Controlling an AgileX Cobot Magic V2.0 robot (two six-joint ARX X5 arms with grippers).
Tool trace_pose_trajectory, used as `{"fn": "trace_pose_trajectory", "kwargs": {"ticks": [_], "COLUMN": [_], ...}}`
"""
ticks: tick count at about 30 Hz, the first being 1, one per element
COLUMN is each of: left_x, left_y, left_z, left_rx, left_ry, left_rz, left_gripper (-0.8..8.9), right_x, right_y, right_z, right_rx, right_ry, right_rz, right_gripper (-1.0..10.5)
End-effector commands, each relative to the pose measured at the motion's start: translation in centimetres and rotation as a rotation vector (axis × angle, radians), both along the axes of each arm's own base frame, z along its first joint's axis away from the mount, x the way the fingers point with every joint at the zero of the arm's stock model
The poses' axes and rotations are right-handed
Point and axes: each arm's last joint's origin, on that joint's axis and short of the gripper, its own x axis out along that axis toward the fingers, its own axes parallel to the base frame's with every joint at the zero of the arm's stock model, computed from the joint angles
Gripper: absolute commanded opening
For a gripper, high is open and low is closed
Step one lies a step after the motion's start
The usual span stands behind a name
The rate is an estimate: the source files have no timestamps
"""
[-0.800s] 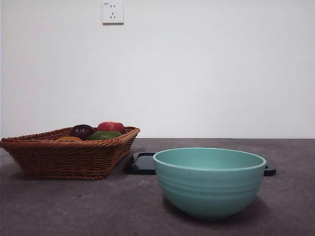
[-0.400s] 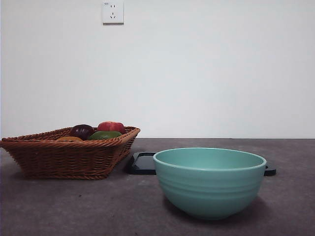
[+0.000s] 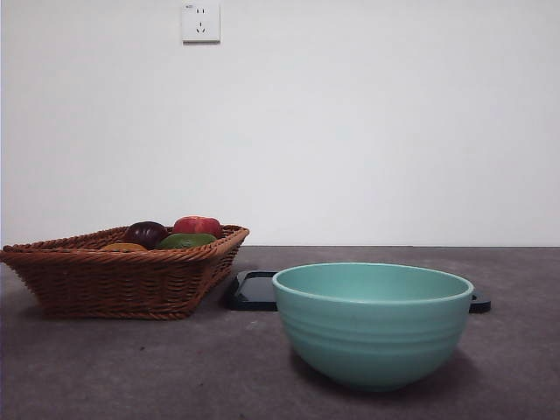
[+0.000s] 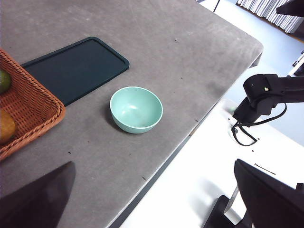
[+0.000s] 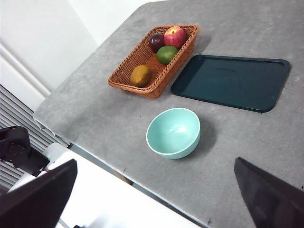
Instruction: Pick up the wifruite, put it on the bowl, pick up the plate, put it on desk
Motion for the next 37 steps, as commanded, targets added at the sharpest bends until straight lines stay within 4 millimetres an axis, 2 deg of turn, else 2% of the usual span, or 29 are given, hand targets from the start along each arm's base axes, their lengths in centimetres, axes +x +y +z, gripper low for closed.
{"fn": "trace_pose_trajectory", "kwargs": {"ticks": [1,6,7,9,10,11,12,13,30,31,34,37], "left_x": [-0.1,-0.1,-0.1,-0.1,-0.1,-0.2,-0.2,-0.2,-0.2,-0.1,1.0,2.5], "left_y": [0.0,0.0,0.0,0.0,0.0,0.0,0.1,0.1,0.1,0.1,-0.1,-0.2], "left_z": [0.4,0.4,0.4,0.4,0.3,0.3,0.1,0.1,0.0,0.0,0.0,-1.4], "left_rx": [-0.01,-0.01,-0.01,-0.01,-0.01,-0.006,0.004,0.005,0.006,0.012,-0.017,-0.054], "left_ry": [-0.019,-0.019,-0.019,-0.019,-0.016,-0.005,0.004,0.007,0.017,-0.006,-0.086,-0.18], "left_rz": [-0.009,-0.009,-0.009,-0.009,-0.009,-0.008,-0.011,-0.01,0.012,0.021,0.128,0.233], "left_gripper": [5.31,5.31,5.31,5.12,4.22,1.99,-0.36,0.52,0.53,0.28,0.09,0.08], "right_x": [-0.5,-0.5,-0.5,-0.5,-0.5,-0.5,-0.5,-0.5,-0.5,-0.5,-0.5,-0.5], "right_y": [-0.4,-0.4,-0.4,-0.4,-0.4,-0.4,-0.4,-0.4,-0.4,-0.4,-0.4,-0.4], "right_z": [-0.4,-0.4,-0.4,-0.4,-0.4,-0.4,-0.4,-0.4,-0.3,-0.3,-0.3,-0.3], "right_rx": [-0.036,-0.04,-0.045,-0.055,-0.055,-0.059,-0.065,-0.065,-0.065,-0.064,-0.065,-0.065], "right_ry": [0.038,0.035,0.029,0.019,0.019,0.015,0.009,0.009,0.009,0.008,0.009,0.009], "right_rz": [0.008,0.011,0.015,0.021,0.021,0.024,0.027,0.027,0.027,0.027,0.027,0.027], "right_gripper": [5.7,5.6,5.2,2.8,1.2,-0.3,0.3,0.2,0.2,0.2,0.2,0.2]}}
